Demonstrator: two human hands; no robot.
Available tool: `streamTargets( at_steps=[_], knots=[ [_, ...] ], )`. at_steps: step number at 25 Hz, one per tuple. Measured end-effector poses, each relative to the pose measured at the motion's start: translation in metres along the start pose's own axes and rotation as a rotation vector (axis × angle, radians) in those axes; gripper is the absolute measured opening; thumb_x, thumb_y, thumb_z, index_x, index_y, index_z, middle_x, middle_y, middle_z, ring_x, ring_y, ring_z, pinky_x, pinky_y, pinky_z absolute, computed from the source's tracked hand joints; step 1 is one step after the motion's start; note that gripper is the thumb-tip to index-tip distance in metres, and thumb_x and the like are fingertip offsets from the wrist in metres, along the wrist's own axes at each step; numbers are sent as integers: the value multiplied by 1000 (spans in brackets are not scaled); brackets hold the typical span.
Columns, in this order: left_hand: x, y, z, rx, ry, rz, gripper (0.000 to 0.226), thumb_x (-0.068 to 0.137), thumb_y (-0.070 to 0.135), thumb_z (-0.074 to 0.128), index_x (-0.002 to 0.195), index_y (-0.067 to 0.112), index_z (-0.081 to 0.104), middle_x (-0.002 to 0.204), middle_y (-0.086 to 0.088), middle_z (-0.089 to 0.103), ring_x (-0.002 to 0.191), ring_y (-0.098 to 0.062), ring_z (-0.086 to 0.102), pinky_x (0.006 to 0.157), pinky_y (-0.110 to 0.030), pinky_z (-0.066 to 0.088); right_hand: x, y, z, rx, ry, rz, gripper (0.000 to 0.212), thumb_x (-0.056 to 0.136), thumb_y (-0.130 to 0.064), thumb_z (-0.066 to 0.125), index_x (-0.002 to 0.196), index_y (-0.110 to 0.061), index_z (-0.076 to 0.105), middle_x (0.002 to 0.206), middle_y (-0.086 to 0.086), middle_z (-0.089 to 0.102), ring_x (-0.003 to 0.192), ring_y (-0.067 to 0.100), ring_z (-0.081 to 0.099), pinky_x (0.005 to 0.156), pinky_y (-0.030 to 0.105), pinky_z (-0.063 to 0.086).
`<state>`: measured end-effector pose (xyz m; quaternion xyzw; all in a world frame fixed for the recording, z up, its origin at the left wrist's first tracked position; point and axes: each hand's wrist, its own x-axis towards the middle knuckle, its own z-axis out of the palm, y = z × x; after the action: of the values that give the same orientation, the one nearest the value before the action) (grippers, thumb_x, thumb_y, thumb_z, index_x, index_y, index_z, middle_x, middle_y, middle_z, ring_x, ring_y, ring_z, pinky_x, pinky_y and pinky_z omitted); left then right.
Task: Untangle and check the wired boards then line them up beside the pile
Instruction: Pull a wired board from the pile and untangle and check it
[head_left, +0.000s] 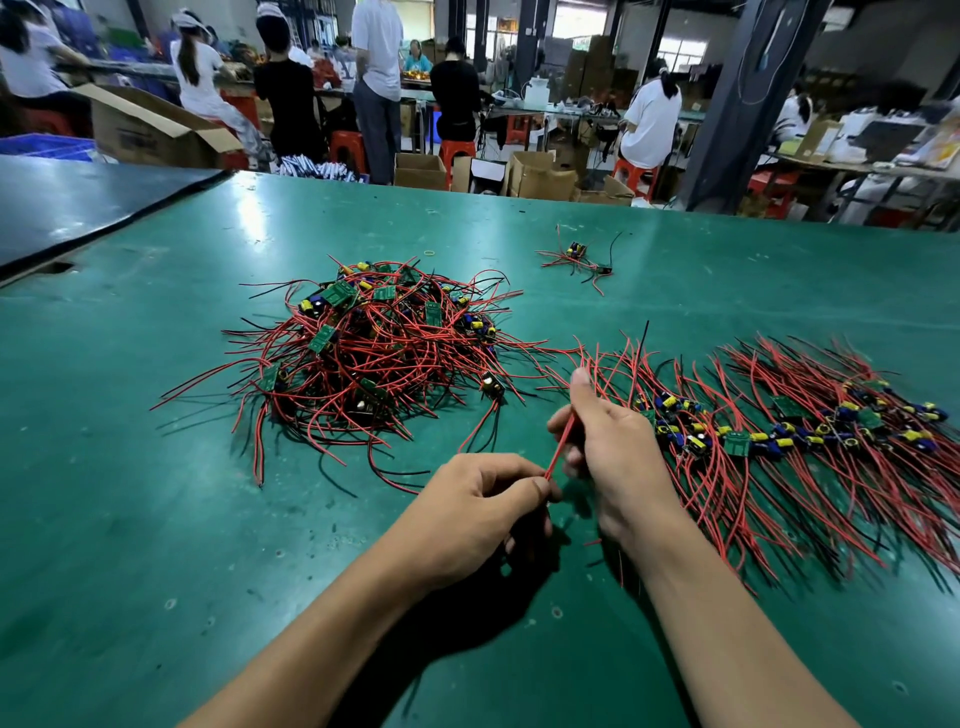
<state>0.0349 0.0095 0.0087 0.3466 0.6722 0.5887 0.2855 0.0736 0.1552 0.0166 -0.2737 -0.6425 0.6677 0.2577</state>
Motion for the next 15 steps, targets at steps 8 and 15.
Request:
streamTargets(
  at_steps=[8,15],
  knots=[
    [-2,-2,4,50,74,12,18,97,20,58,88,15,73,63,-3,61,49,-14,48,50,-23,39,-4,-1,4,13,-68,83,61,95,-51,60,45,-17,57,45,-1,41,37,11,34,38,19,30],
    [1,-2,-5,-299,185,-67,26,98,19,55,80,6,69,60,-8,64,35,-13,45,37,-17,35,-13,-3,2,40,-537,128,33,94,-39,63,97,-9,77,64,9,63,47,14,59,45,22,49]
  ],
)
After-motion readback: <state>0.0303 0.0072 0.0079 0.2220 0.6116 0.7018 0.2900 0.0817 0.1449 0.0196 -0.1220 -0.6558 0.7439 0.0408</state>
